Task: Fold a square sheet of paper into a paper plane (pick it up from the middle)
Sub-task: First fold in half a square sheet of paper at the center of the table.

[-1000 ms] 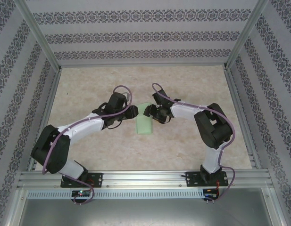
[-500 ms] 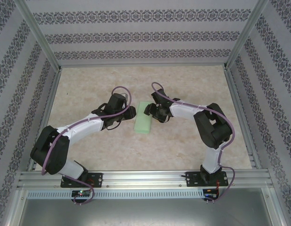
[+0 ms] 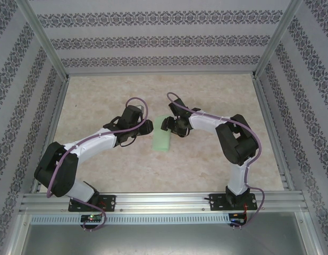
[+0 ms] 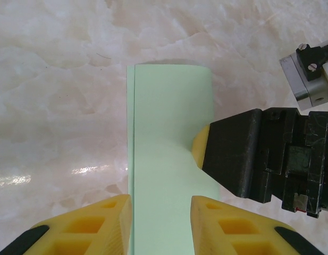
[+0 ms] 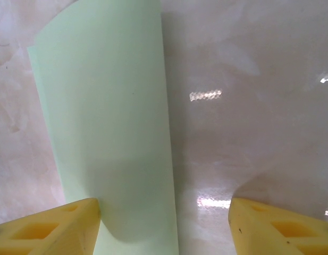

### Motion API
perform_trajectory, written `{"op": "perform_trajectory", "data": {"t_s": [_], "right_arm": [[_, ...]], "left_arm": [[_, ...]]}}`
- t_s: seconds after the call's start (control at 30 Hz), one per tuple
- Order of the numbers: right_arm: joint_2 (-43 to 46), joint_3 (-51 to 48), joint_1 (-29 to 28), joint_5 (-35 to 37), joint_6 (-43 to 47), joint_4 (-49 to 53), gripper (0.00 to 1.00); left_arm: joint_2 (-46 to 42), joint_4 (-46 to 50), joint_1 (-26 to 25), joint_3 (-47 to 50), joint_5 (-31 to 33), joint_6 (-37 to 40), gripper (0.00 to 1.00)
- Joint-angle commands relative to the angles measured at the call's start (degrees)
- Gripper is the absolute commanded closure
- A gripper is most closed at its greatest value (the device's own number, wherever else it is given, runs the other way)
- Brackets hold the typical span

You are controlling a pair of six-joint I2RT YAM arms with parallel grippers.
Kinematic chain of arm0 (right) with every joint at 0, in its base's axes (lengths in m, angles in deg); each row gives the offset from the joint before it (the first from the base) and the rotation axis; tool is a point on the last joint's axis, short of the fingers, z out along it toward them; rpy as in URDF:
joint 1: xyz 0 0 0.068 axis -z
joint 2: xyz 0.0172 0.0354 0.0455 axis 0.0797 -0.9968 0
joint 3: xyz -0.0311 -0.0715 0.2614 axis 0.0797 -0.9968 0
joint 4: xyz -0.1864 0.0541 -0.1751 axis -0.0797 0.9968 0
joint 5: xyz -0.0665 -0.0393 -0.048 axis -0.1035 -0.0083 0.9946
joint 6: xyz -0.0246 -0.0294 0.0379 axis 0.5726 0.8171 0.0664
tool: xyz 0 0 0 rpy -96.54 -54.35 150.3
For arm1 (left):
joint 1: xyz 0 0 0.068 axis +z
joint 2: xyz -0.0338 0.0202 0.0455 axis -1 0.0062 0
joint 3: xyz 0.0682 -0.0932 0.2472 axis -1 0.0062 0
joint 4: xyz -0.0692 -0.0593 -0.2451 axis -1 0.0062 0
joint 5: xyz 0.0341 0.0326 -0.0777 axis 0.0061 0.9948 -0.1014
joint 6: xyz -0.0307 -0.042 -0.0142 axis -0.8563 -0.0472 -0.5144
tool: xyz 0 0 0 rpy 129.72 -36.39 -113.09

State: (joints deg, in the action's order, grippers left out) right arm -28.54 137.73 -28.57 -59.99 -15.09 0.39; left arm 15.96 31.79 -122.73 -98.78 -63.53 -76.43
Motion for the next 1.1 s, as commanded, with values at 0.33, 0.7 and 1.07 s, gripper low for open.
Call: {"op": "perform_trajectory", "data": {"t_s": [0.33, 0.7, 1.07], "right_arm": [[-3.32, 3.87, -1.1, 0.64, 3.59, 4.99, 0.33], [-4.86, 4.58, -1.22, 1.75, 2.21, 6.12, 0.32], [-6.02, 4.67, -1.56, 3.6, 0.73, 7.34, 0.32]], "left_arm": [[-1.75, 0.92, -0.16, -0.25, 1.32, 1.12, 0.63], [-1.9, 1.5, -0.15, -0.26, 1.22, 1.56, 0.63], [-1.97, 1.72, -0.14, -0.33, 1.68, 1.56, 0.63]]}}
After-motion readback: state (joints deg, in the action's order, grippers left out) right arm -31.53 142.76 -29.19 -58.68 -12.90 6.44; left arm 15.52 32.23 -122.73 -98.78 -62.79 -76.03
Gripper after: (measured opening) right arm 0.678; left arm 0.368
